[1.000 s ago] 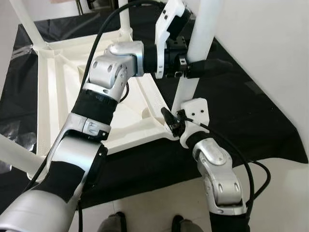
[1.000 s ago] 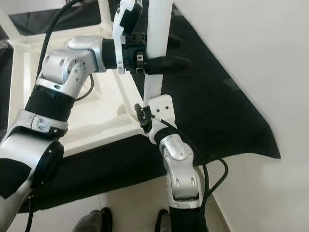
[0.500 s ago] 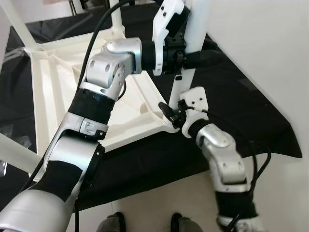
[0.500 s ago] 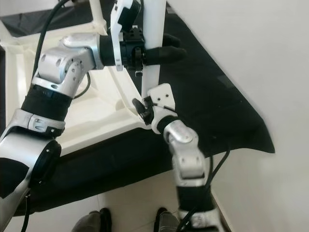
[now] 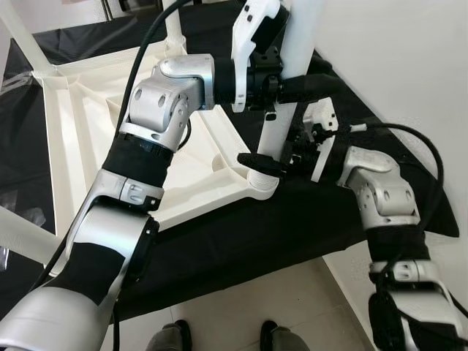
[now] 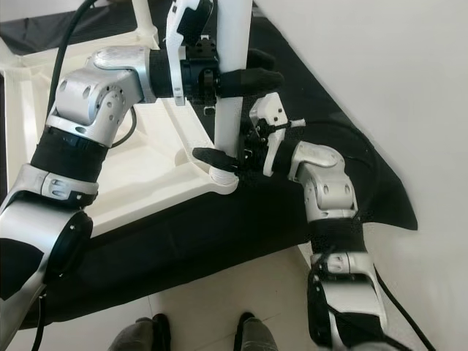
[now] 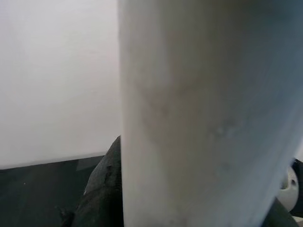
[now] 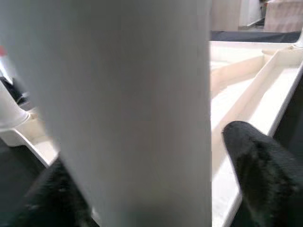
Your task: Building children table
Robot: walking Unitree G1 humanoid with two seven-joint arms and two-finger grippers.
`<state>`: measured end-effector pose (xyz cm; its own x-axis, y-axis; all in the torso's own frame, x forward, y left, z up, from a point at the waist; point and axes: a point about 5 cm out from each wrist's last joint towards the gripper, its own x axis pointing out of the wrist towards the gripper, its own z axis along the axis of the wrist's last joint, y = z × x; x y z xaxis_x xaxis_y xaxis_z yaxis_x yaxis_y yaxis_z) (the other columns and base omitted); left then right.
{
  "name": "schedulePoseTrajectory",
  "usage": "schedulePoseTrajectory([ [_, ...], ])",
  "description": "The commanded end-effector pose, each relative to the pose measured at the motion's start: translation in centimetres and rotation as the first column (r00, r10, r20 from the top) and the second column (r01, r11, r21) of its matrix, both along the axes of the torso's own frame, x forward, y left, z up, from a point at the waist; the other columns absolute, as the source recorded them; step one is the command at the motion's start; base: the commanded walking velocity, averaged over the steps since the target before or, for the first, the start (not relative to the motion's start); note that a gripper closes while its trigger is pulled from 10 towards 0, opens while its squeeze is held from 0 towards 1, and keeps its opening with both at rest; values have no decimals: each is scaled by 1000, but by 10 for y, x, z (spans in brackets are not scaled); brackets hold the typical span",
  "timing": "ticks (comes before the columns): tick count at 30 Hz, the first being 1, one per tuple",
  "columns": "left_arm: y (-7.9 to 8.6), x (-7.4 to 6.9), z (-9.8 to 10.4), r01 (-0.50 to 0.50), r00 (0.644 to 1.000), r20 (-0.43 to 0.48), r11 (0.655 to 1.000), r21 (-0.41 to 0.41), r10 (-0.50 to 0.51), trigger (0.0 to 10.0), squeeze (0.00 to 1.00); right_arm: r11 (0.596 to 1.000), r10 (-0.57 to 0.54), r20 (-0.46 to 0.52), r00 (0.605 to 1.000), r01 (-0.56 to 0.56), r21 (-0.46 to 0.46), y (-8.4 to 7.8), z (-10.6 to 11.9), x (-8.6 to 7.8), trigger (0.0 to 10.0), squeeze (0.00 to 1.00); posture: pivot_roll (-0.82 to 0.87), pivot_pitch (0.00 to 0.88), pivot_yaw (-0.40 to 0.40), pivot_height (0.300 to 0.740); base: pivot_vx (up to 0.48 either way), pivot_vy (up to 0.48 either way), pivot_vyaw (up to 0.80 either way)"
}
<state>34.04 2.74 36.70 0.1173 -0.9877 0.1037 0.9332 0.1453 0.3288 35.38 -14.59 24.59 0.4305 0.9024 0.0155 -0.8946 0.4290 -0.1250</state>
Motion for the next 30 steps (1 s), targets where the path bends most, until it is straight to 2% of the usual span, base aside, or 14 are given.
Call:
schedulePoseTrajectory([
  [1,-1,0,-9,14,999,-37,999,29,-13,0,0,999,35,-24,999,-34,35,1,-3,3,0,0,35,219,-21,740,0,0,0],
  [3,-1,0,-10,16,999,-37,999,31,-15,0,0,997,60,-40,997,-58,47,2,-6,5,0,0,40,218,-23,740,0,0,0],
  [4,-1,-1,-10,14,999,-33,999,32,-13,1647,0,995,85,-50,995,-82,55,2,-8,6,0,0,42,218,-24,740,0,0,0],
  [5,0,-2,-11,10,1000,-28,999,35,-9,10000,0,993,102,-58,993,-99,59,2,-12,6,0,0,41,217,-24,740,0,0,0],
  [14,10,-1,-16,-21,999,-38,999,35,22,10000,0,991,120,-88,989,-114,71,-7,-28,5,0,0,41,218,-28,740,0,0,0],
  [18,13,-3,-16,-11,999,-41,999,36,12,10000,0,993,89,-100,991,-81,81,-13,-37,3,0,0,34,226,-23,740,0,0,0],
  [25,10,-5,-16,2,999,-41,999,34,0,10000,0,994,65,-113,991,-55,91,-17,-46,1,0,0,25,232,-17,740,0,0,0],
  [30,8,-6,-15,5,999,-37,999,34,-3,10000,0,998,-9,-113,994,15,53,-13,-56,0,0,0,22,235,-27,740,0,0,0],
])
